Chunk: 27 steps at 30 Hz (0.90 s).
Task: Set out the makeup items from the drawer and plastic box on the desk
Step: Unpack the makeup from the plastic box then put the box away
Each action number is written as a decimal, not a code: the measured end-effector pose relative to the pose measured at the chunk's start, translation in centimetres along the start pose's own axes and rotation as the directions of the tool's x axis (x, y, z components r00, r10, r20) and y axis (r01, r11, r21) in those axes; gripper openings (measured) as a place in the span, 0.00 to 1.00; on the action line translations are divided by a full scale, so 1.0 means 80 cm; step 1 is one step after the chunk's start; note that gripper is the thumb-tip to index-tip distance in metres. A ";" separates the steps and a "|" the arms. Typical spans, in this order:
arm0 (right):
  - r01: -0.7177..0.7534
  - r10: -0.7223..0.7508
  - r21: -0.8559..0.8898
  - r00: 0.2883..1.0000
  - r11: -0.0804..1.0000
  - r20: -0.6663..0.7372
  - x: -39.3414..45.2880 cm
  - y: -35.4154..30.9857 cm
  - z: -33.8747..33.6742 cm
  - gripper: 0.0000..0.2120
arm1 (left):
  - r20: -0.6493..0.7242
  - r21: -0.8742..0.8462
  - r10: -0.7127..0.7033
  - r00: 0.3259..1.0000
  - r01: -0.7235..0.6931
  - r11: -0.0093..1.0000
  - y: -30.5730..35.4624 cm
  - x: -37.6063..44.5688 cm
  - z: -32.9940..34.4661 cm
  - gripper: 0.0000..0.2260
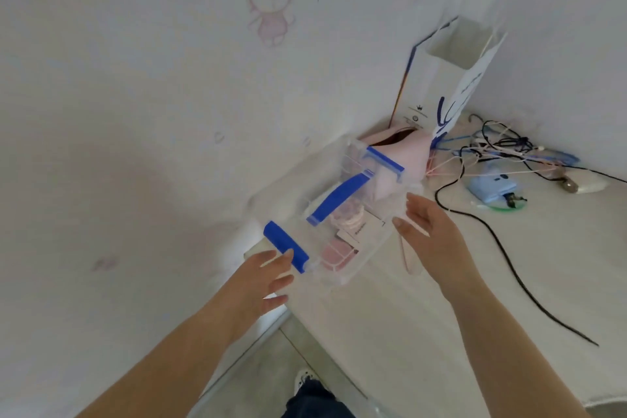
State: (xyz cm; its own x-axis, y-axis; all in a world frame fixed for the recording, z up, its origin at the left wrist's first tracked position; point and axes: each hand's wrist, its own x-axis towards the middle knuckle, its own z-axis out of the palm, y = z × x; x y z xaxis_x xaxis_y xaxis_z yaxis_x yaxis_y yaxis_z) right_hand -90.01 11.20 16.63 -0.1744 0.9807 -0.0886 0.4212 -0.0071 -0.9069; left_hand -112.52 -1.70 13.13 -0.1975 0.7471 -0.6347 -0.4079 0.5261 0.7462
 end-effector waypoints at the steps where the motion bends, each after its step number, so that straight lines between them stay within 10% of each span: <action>1: 0.006 -0.006 -0.028 1.000 1.000 0.016 0.029 0.001 -0.002 0.24 | -0.016 0.007 -0.001 1.000 0.002 1.000 0.006 0.012 0.004 0.32; 13: 0.136 -0.031 -0.508 0.977 0.851 0.209 0.196 0.018 0.010 0.26 | -0.178 0.059 -0.054 0.983 0.065 0.996 0.027 0.048 0.015 0.17; 27: -0.108 0.150 -0.281 0.980 0.953 0.132 0.176 0.028 0.005 0.19 | -0.189 0.161 -0.013 0.982 0.044 0.986 0.029 0.037 0.004 0.12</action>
State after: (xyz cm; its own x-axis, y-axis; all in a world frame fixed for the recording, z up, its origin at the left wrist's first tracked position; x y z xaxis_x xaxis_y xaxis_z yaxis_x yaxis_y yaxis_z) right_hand -91.87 24.91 13.14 -0.2255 0.9339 -0.2775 0.6709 -0.0576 -0.7393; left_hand -113.78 1.83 13.06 -0.3571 0.6501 -0.6707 -0.2670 0.6171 0.7402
